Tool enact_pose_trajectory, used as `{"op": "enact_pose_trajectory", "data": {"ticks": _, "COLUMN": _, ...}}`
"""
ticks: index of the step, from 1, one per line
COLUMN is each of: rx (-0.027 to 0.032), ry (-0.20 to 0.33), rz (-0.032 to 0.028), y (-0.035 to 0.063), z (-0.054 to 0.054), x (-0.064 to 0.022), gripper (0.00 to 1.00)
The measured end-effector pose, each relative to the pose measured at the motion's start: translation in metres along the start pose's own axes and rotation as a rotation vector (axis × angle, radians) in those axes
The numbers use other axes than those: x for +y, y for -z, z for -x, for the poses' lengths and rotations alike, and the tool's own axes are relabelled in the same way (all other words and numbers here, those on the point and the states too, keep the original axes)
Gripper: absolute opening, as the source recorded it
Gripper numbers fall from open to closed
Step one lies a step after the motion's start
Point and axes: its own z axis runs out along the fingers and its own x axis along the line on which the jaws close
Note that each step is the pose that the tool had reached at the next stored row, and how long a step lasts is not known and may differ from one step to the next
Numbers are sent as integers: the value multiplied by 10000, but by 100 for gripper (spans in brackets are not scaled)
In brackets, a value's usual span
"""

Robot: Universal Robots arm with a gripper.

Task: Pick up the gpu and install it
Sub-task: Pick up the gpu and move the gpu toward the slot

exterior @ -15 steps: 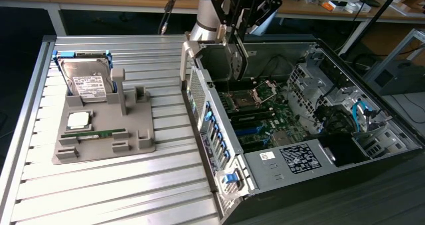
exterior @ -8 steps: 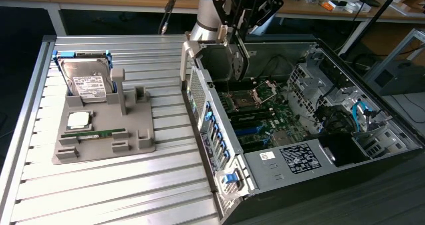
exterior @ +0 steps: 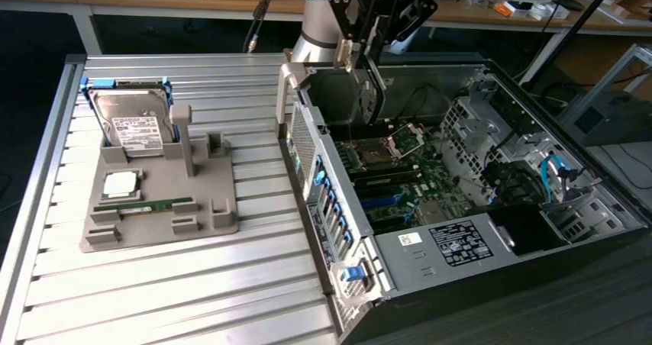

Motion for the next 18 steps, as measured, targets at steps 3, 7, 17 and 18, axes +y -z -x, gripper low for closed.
{"op": "enact_pose_trajectory", "data": {"ticks": 3, "rx": 1, "ry": 1, "rz": 0, "y": -4, "z": 13, "x": -1, "gripper": 27}}
{"op": "enact_pose_trajectory", "data": {"ticks": 7, "rx": 0, "ry": 0, "rz": 0, "y": -10, "z": 32, "x": -2, "gripper": 27}}
{"op": "enact_pose_trajectory", "data": {"ticks": 17, "rx": 0, "ry": 0, "rz": 0, "y": -27, "z": 84, "x": -5, "gripper": 27}}
{"op": "enact_pose_trajectory", "data": {"ticks": 18, "rx": 1, "ry": 0, "rz": 0, "y": -29, "z": 89, "x": -5, "gripper": 27}}
